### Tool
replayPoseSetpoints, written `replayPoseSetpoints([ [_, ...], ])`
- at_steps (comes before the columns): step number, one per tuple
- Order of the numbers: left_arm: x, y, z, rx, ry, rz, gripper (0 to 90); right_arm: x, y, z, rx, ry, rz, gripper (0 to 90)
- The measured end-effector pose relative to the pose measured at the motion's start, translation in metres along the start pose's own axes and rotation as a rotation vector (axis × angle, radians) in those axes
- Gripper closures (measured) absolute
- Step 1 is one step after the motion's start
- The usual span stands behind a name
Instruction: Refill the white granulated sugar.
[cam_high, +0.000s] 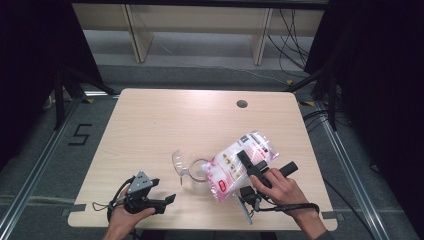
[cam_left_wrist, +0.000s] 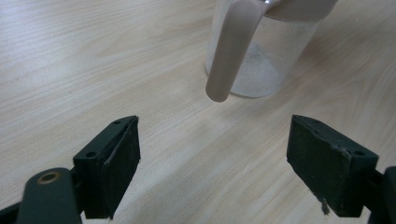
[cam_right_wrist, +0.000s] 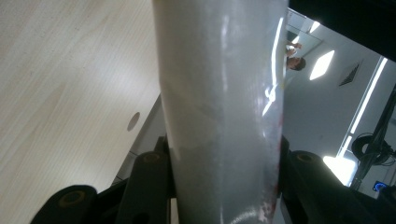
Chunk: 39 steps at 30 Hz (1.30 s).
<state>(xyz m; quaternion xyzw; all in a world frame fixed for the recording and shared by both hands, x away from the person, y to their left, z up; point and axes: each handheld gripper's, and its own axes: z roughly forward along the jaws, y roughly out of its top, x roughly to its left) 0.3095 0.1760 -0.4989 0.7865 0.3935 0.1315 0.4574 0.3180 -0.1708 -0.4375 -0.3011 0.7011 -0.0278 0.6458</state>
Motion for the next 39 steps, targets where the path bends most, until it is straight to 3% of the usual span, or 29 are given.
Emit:
replayPoseSetpoints([
  [31,0.0011,0.0002,-0.0004,0.008,0.001,0.009,17.1,-0.0004,-0.0014,0.0004,-0.001,0.0,0.0,64.7],
  [33,0.0011,0.0002,-0.0003,0.009,0.0,0.008,17.1,0.0016,-0.0015,0.0006,0.004,0.001,0.025,64.7],
  [34,0.0011,0.0002,-0.0003,0.009,0.0,0.01,17.1,0.0001,-0.0016,0.0006,0.003,0.002,0.0,64.8],
  [39,0.0011,0.0002,-0.0003,0.008,0.001,0.007,17.1,-0.0012,-0.0023,0.0005,0.01,-0.002,-0.004,64.8],
])
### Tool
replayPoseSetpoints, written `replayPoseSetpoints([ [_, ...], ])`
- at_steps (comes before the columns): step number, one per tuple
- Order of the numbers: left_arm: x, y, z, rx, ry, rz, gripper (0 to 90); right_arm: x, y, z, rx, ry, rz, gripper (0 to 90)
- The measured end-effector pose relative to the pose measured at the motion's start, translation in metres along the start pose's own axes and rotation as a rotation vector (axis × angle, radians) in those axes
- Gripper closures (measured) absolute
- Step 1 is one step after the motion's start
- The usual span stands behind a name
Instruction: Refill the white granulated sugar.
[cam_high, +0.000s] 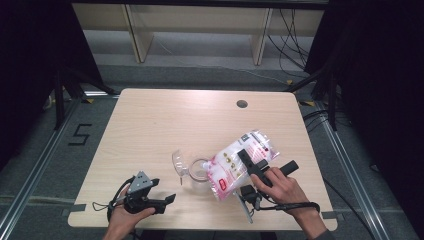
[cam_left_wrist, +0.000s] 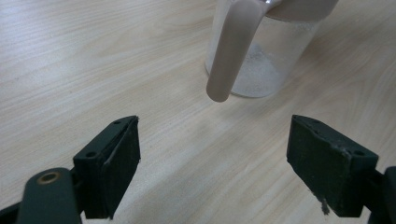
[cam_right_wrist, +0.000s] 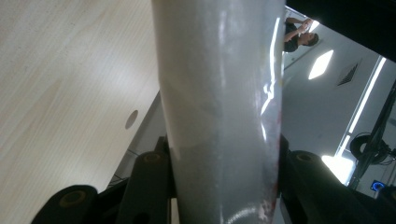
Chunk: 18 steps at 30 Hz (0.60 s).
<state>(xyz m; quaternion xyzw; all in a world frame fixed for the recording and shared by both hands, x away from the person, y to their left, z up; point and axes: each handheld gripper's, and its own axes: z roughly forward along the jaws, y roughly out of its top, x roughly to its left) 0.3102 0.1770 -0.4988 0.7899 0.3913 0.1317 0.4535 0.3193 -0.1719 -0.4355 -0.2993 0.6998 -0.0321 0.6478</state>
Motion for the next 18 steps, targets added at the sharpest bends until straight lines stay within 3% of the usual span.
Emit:
replayPoseSetpoints([
  [5,-0.0001,0.0,0.0003,0.0,-0.001,-0.001,17.1,0.0014,-0.0002,0.0011,0.004,0.0,0.029,64.8],
  [6,-0.0001,0.0,0.0003,0.0,-0.001,-0.001,17.1,-0.0009,-0.0002,0.0016,-0.002,0.0,-0.008,64.8],
  [7,0.0001,0.0,0.0,0.0,-0.001,0.001,17.1,-0.001,-0.0002,0.0019,-0.003,-0.002,-0.012,64.8],
  [18,0.0001,-0.0001,0.0003,-0.001,-0.002,-0.003,17.1,-0.0039,-0.0001,0.0019,-0.001,-0.007,-0.009,64.9],
])
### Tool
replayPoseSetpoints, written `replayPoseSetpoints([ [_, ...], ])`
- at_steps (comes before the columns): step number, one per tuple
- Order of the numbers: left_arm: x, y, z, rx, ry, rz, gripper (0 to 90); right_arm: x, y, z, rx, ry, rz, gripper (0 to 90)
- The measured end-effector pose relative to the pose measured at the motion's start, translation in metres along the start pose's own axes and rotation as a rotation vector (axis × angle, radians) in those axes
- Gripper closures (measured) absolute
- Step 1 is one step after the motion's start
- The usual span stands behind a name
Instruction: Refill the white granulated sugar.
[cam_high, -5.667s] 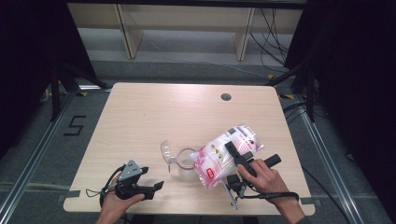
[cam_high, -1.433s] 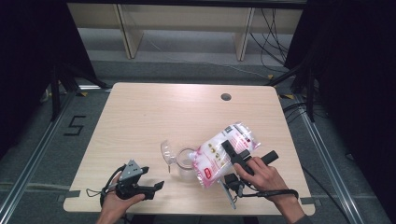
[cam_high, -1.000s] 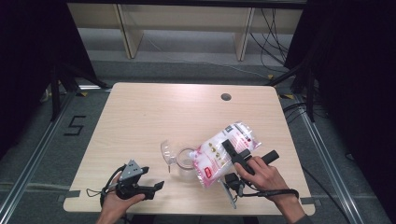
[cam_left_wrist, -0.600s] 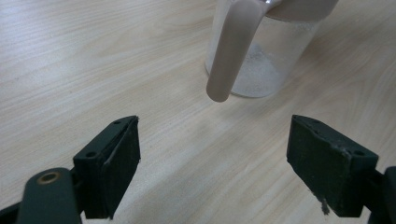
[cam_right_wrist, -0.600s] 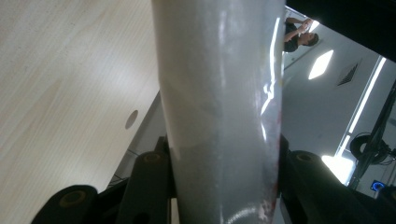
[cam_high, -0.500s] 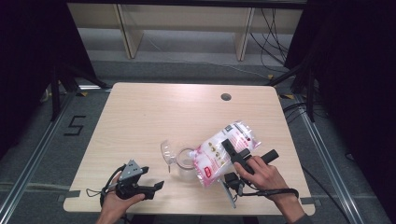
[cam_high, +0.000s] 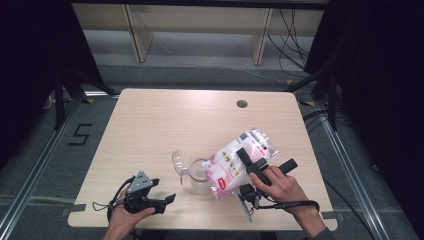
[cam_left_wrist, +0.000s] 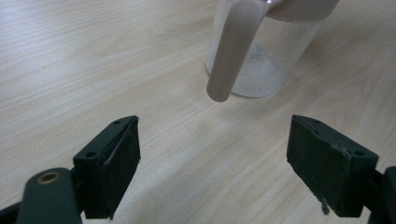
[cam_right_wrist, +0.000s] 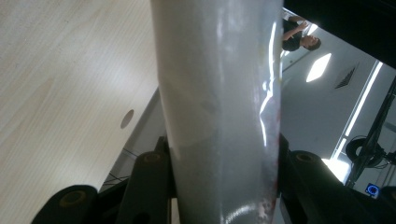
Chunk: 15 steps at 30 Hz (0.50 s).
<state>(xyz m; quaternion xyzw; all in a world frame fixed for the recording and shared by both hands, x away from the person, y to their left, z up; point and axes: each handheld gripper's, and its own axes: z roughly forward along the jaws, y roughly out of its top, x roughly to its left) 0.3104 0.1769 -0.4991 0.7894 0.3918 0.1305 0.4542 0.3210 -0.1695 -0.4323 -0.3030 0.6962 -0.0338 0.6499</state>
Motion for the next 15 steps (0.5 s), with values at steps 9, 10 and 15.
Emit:
replayPoseSetpoints([
  [9,0.0001,0.0,0.0,-0.001,0.0,-0.003,17.1,-0.0028,0.0001,-0.0007,-0.01,0.017,-0.013,64.9],
  [10,0.0001,0.0,-0.0002,-0.001,-0.001,-0.003,17.1,-0.0031,0.0,-0.0006,-0.011,0.018,-0.012,65.0],
  [15,0.0002,0.0,-0.0001,0.0,-0.001,-0.002,17.1,-0.0024,-0.0011,-0.0009,-0.003,0.024,0.002,65.0],
])
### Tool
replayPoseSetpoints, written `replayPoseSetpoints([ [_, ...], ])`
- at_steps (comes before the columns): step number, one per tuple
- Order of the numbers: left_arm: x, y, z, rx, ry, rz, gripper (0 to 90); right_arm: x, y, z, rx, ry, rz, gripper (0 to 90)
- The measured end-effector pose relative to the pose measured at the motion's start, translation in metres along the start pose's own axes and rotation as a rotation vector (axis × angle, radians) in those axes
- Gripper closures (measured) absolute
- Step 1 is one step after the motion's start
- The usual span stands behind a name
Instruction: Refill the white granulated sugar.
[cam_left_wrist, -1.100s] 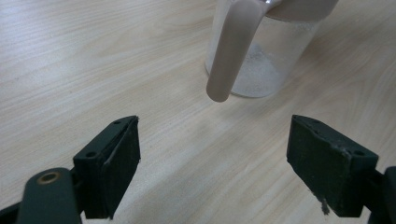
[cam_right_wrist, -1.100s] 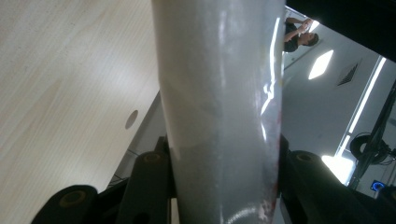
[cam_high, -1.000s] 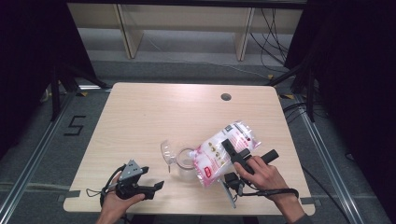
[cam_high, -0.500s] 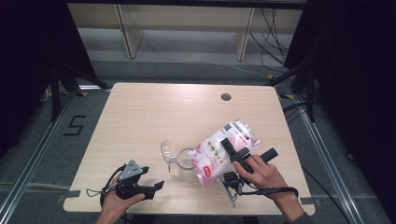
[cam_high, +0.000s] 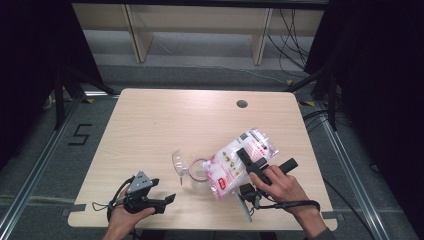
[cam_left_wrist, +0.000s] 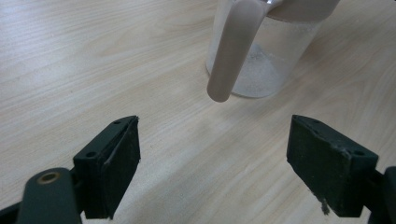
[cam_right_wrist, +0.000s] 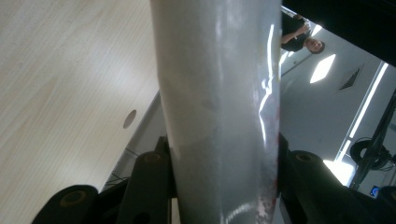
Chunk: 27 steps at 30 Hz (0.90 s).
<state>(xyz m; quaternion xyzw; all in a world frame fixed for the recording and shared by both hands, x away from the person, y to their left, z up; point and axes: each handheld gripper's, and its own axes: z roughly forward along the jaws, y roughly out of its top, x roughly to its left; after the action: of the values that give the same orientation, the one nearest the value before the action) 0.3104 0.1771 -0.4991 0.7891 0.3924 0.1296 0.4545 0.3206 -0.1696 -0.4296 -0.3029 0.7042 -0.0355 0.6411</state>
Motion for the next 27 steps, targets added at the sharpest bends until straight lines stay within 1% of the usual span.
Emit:
replayPoseSetpoints([
  [2,-0.0003,0.0001,0.0002,-0.002,0.001,-0.003,17.1,0.0003,0.0,0.0003,-0.001,0.009,0.012,65.0],
  [4,-0.0001,0.0001,0.0002,-0.001,0.001,-0.003,17.1,-0.0001,0.0003,0.0006,-0.005,0.005,-0.001,65.0],
  [5,-0.0002,0.0,0.0002,-0.002,0.001,-0.003,17.1,0.0003,0.0003,0.0003,-0.005,0.009,0.006,65.0],
  [10,0.0,0.0,0.0,-0.001,0.001,0.0,17.1,-0.0002,0.001,0.0009,-0.009,0.014,0.0,65.1],
  [14,0.0,0.0001,-0.0002,-0.001,0.001,0.0,17.1,-0.0002,0.0001,0.0003,-0.005,0.018,0.01,65.1],
  [16,0.0,0.0001,-0.0002,-0.001,0.002,0.0,17.1,-0.0006,-0.0001,0.0003,-0.006,0.006,0.004,65.1],
  [17,-0.0001,0.0001,-0.0002,-0.001,0.002,0.0,17.1,-0.0006,0.0,0.0,-0.005,0.009,0.014,65.1],
  [18,-0.0002,0.0001,-0.0002,-0.001,0.002,-0.001,17.1,-0.0004,-0.0003,-0.0002,-0.006,0.008,0.005,65.1],
  [19,-0.0002,0.0001,-0.0001,-0.001,0.002,-0.001,17.1,-0.0004,0.0,-0.0004,-0.002,0.009,0.016,65.1],
  [20,-0.0002,0.0001,-0.0001,-0.001,0.002,-0.001,17.1,-0.0011,0.0001,-0.0005,-0.002,0.019,0.016,65.1],
  [22,0.0,0.0001,-0.0001,-0.001,0.003,0.001,17.1,-0.0004,0.0002,-0.0004,-0.001,0.015,0.015,65.1],
  [23,0.0,0.0002,-0.0001,0.0,0.002,0.0,17.1,-0.0017,-0.0001,0.0003,-0.006,0.013,-0.007,65.1],
  [25,-0.0001,0.0001,-0.0001,-0.001,0.002,-0.001,17.1,-0.0002,0.0002,0.0,-0.006,0.014,0.003,65.2],
  [27,-0.0001,0.0001,-0.0001,-0.001,0.002,-0.001,17.1,-0.0006,0.0006,0.0005,-0.008,0.016,-0.001,65.2],
])
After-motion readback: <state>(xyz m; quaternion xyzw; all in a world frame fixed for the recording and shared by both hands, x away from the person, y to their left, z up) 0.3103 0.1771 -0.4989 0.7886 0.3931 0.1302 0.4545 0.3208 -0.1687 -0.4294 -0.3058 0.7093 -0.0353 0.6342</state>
